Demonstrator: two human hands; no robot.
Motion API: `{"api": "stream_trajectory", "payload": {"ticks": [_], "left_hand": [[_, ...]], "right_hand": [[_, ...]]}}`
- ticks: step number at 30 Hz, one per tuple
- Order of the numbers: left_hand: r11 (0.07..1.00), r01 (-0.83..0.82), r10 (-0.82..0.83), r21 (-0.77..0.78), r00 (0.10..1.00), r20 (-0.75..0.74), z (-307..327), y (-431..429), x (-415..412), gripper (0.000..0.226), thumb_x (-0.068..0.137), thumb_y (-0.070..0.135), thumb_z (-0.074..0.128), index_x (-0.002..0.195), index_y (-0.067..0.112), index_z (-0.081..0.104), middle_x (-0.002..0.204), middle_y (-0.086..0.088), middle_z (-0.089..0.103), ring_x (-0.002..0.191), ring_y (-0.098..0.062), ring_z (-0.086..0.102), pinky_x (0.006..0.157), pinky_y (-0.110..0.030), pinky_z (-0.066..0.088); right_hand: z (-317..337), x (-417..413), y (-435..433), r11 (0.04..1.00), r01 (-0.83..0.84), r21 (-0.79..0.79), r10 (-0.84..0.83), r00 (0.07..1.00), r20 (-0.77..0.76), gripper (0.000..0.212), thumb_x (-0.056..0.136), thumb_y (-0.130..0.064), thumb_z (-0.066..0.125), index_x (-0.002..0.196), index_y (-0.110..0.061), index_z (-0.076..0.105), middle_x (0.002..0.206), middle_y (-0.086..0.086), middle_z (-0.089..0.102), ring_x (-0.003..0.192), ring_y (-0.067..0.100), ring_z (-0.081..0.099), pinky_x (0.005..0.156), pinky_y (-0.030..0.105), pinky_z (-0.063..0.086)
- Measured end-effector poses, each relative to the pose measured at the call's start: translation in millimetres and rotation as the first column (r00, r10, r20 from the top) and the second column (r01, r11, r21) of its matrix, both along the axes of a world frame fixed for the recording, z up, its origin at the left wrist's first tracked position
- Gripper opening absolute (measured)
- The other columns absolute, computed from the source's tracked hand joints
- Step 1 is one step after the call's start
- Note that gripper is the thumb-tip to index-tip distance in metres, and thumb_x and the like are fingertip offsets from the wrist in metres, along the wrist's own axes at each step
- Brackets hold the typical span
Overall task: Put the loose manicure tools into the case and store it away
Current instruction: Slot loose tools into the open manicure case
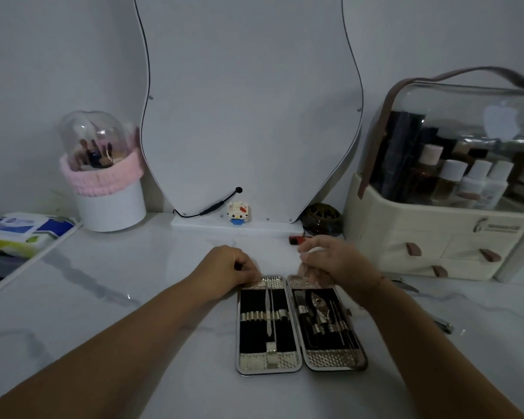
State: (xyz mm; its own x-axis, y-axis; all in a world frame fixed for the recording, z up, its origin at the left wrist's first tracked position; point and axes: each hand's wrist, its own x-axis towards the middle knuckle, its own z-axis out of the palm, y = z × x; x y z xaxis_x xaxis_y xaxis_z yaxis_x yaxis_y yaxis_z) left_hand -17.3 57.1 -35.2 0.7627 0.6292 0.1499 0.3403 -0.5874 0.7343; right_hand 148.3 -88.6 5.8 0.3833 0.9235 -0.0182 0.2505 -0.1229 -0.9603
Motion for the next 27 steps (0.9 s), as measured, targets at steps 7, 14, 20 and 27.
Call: {"api": "stream_trajectory", "payload": {"ticks": [7, 14, 20, 27], "left_hand": [[0.995, 0.034, -0.022, -0.093, 0.992, 0.125, -8.5, 4.2, 4.1, 0.025, 0.071, 0.017, 0.08, 0.058, 0.035, 0.071, 0.068, 0.019, 0.071, 0.063, 0.006, 0.062, 0.062, -0.004, 0.042], [0.998, 0.039, -0.033, -0.051, 0.993, 0.115, -13.0, 10.3, 4.0, 0.012, 0.073, 0.018, 0.079, 0.069, 0.029, 0.076, 0.071, 0.019, 0.07, 0.068, 0.003, 0.062, 0.064, -0.004, 0.041], [0.998, 0.054, -0.05, -0.031, 0.993, 0.11, -11.1, 9.8, 4.9, 0.007, 0.074, 0.014, 0.078, 0.072, 0.02, 0.075, 0.066, 0.026, 0.068, 0.065, 0.009, 0.061, 0.063, -0.001, 0.041], [0.998, 0.065, -0.064, -0.008, 0.993, 0.102, -10.8, 10.6, 4.3, 0.006, 0.075, 0.014, 0.077, 0.071, 0.019, 0.075, 0.069, 0.025, 0.07, 0.065, 0.008, 0.062, 0.063, -0.002, 0.042]], "right_hand": [[-15.7, 32.3, -29.5, 0.989, 0.13, -0.07, -0.123, 0.988, 0.098, 0.011, 0.087, -0.005, 0.055, 0.092, 0.002, 0.061, 0.066, 0.013, 0.064, 0.044, 0.008, 0.055, 0.041, 0.017, 0.042], [-28.6, 36.3, -35.5, 0.984, 0.168, -0.068, -0.16, 0.981, 0.11, 0.008, 0.085, -0.004, 0.059, 0.086, 0.002, 0.064, 0.047, -0.001, 0.059, 0.038, 0.005, 0.052, 0.039, 0.015, 0.042], [-29.4, 37.1, -35.3, 0.986, 0.155, -0.061, -0.146, 0.981, 0.128, 0.009, 0.085, -0.004, 0.059, 0.086, 0.002, 0.065, 0.051, 0.002, 0.06, 0.04, 0.005, 0.053, 0.041, 0.016, 0.043], [-29.8, 35.0, -34.8, 0.989, 0.139, -0.055, -0.132, 0.984, 0.119, 0.007, 0.085, -0.003, 0.058, 0.082, 0.0, 0.064, 0.051, 0.0, 0.063, 0.038, 0.004, 0.051, 0.038, 0.014, 0.04]]}}
